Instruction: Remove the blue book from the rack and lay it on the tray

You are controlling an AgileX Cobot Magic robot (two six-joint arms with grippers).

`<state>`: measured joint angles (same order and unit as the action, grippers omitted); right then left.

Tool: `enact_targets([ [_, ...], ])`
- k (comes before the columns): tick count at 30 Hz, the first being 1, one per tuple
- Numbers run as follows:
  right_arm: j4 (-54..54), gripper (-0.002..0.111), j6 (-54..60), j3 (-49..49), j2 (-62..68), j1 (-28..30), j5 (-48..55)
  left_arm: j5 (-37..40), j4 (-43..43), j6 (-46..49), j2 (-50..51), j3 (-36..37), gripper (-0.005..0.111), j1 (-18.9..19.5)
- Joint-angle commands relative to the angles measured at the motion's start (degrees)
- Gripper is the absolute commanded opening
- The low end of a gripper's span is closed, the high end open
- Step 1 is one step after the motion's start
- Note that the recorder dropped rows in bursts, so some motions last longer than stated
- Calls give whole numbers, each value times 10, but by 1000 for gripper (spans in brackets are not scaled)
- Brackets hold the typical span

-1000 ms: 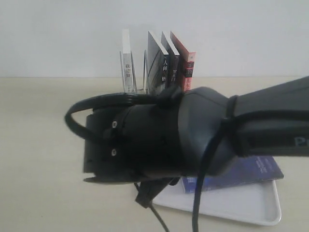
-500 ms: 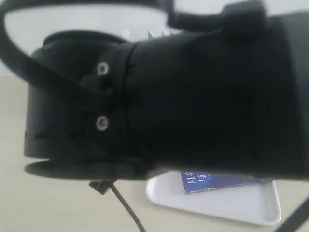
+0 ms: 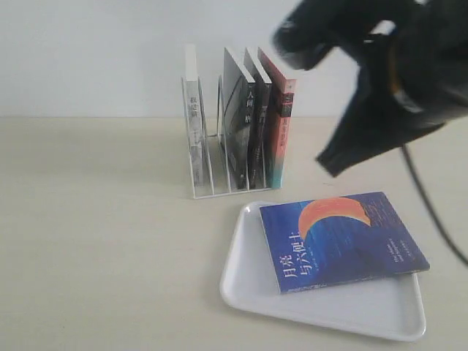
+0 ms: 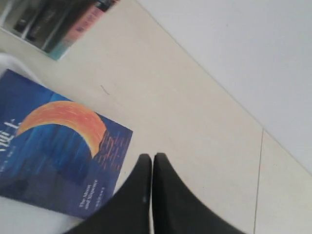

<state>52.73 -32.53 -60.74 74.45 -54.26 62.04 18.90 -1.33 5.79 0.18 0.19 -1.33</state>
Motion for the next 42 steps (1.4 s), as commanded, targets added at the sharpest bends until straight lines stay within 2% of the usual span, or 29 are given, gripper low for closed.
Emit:
enact_targets([
  [1,11,0,10,87,-75,143,-184,-9,-1,2,-2,-2,5,1],
  [8,-45,0,20,108,-97,441,-433,-9,-1,2,-2,-2,5,1],
  [12,-131,0,15,108,-101,530,-463,-9,-1,2,-2,-2,5,1],
  [18,-135,0,8,108,-127,544,-408,-9,-1,2,-2,-2,5,1],
  [30,-129,0,16,108,-133,544,-408,-9,-1,2,-2,-2,5,1],
  [34,-124,0,16,108,-173,544,-406,-9,-1,2,-2,-2,5,1],
  [37,-122,0,14,150,-263,544,-408,-9,-1,2,-2,-2,5,1],
  [42,-110,0,9,322,-497,544,-433,-9,-1,2,-2,-2,5,1],
])
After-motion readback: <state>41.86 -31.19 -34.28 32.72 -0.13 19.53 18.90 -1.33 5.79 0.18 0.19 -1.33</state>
